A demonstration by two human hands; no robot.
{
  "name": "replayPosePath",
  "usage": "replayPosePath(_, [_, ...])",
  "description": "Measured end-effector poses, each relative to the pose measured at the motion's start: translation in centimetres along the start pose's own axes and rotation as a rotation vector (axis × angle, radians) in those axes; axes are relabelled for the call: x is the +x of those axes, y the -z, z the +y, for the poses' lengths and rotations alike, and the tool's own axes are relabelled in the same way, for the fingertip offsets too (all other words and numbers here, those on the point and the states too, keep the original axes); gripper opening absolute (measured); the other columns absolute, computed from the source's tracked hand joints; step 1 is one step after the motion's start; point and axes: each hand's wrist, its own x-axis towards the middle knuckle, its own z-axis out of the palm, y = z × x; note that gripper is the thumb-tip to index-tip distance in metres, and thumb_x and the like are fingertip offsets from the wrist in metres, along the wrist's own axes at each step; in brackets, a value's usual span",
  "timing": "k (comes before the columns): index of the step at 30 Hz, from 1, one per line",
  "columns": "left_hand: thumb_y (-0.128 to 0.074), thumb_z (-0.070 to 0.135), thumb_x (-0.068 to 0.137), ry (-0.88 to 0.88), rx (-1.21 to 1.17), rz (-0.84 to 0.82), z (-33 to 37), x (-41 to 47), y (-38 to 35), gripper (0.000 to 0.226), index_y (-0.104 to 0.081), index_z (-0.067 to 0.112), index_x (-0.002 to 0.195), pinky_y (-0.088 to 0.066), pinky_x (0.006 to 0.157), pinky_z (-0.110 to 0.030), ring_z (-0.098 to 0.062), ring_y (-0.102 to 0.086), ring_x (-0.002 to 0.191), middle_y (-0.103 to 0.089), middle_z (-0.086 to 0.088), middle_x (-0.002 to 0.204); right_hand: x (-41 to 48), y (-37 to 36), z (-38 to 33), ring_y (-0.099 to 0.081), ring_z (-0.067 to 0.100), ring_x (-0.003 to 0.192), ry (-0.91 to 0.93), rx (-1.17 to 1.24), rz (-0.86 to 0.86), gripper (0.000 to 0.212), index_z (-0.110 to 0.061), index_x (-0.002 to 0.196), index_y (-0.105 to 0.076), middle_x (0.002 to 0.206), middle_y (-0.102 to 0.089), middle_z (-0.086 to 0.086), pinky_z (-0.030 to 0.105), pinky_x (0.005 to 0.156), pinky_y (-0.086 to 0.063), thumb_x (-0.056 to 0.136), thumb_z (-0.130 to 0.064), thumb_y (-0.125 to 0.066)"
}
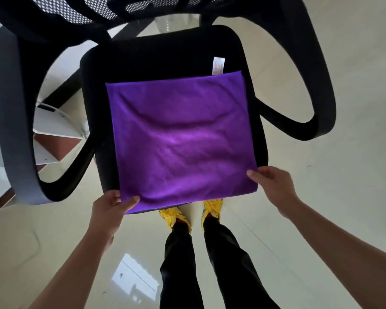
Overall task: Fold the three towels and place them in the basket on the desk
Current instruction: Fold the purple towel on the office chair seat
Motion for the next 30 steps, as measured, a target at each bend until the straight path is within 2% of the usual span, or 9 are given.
replayPosePath(2, [-0.079, 0.019, 0.073, -0.029, 0.038, -0.008, -0.8, -0.1, 0.4, 0.040, -0.045, 0.002, 0.063, -0.036, 0.065, -0.033, -0.021, -0.036, 0.059, -0.037, -0.003, 0.053, -0.7, -0.3, 1.3, -0.055, 0.013, 0.058, -0.016, -0.105, -0.068, 0.019, -0.019, 0.069, -0.068, 0.054, -0.062, -0.014, 0.029, 0.059, -0.042, 0.076, -0.032, -0.079])
replayPosePath(4, [-0.075, 0.021, 0.078, -0.057, 0.032, 0.020, -1.2, 0.0, 0.6, 0.047, -0.036, 0.002, 0.062, -0.027, 0.063, -0.033, -0.022, -0.031, 0.065, -0.029, -0.009, 0.063, -1.1, -0.2, 1.7, -0.052, 0.011, 0.056, 0.029, -0.098, -0.030, 0.022, -0.019, 0.064, -0.065, 0.051, -0.059, -0.014, 0.027, 0.059, -0.039, 0.080, -0.029, -0.076])
replayPosePath(7, [-0.069, 0.022, 0.085, -0.080, -0.118, 0.036, -1.2, 0.4, 1.1, 0.040, -0.043, 0.002, 0.063, -0.027, 0.065, -0.034, -0.024, -0.035, 0.069, -0.038, -0.013, 0.069, -1.5, 0.3, 0.4, -0.053, 0.001, 0.057, 0.132, -0.014, 0.094, 0.024, -0.014, 0.069, -0.065, 0.062, -0.061, -0.007, 0.022, 0.062, -0.040, 0.086, -0.030, -0.069])
replayPosePath(12, [-0.062, 0.026, 0.091, -0.080, -0.212, -0.006, -0.7, 1.1, 1.3, 0.038, -0.043, 0.010, 0.061, -0.021, 0.061, -0.034, -0.020, -0.029, 0.065, -0.032, -0.008, 0.069, -0.4, 0.7, -1.2, -0.044, 0.015, 0.056, 0.177, 0.036, 0.102, 0.034, -0.003, 0.078, -0.059, 0.063, -0.054, 0.006, 0.025, 0.052, -0.037, 0.094, -0.032, -0.058])
replayPosePath(18, [-0.061, 0.016, 0.092, -0.040, -0.089, -0.133, -0.8, 0.7, 0.6, 0.033, -0.048, 0.008, 0.062, -0.042, 0.061, -0.024, -0.010, -0.050, 0.054, -0.049, 0.003, 0.056, -0.1, 1.6, 0.0, -0.053, 0.016, 0.059, 0.130, -0.075, -0.040, 0.018, -0.015, 0.081, -0.067, 0.066, -0.063, -0.001, 0.029, 0.060, -0.040, 0.091, -0.030, -0.063])
replayPosePath(22, [-0.061, 0.013, 0.091, 0.005, -0.063, -0.142, -2.1, 0.5, 0.7, 0.031, -0.047, 0.015, 0.064, -0.039, 0.075, -0.036, -0.019, -0.050, 0.070, -0.049, -0.003, 0.070, -0.2, 3.1, 1.6, -0.057, 0.035, 0.067, 0.030, -0.086, -0.135, 0.018, -0.013, 0.080, -0.069, 0.056, -0.069, 0.002, 0.032, 0.066, -0.039, 0.091, -0.025, -0.062])
replayPosePath(24, [-0.064, 0.017, 0.089, 0.046, -0.108, -0.154, -3.1, 0.5, 0.5, 0.031, -0.045, 0.017, 0.065, -0.039, 0.075, -0.036, -0.021, -0.047, 0.080, -0.047, -0.006, 0.077, -0.1, 3.5, 2.2, -0.058, 0.021, 0.065, 0.004, -0.090, -0.131, 0.016, -0.013, 0.082, -0.069, 0.061, -0.072, -0.003, 0.029, 0.061, -0.039, 0.091, -0.024, -0.061])
replayPosePath(28, [-0.079, 0.020, 0.072, 0.002, 0.040, -0.265, -4.6, -0.3, -0.4, 0.023, -0.069, 0.012, 0.090, -0.041, 0.073, -0.027, -0.016, -0.058, 0.082, -0.068, 0.000, 0.086, -0.8, 2.1, 3.2, -0.063, -0.002, 0.067, 0.000, -0.014, -0.154, 0.009, -0.014, 0.086, -0.070, 0.078, -0.073, -0.004, 0.013, 0.061, -0.045, 0.080, -0.019, -0.075])
replayPosePath(30, [-0.079, 0.015, 0.074, -0.013, 0.065, -0.217, -5.6, -0.5, -0.8, 0.013, -0.071, 0.015, 0.085, -0.042, 0.069, -0.021, -0.012, -0.061, 0.077, -0.071, 0.007, 0.077, -1.3, 0.8, 3.9, -0.060, -0.001, 0.062, -0.018, -0.027, -0.160, 0.015, -0.015, 0.089, -0.070, 0.077, -0.070, -0.004, 0.012, 0.055, -0.043, 0.077, -0.016, -0.078])
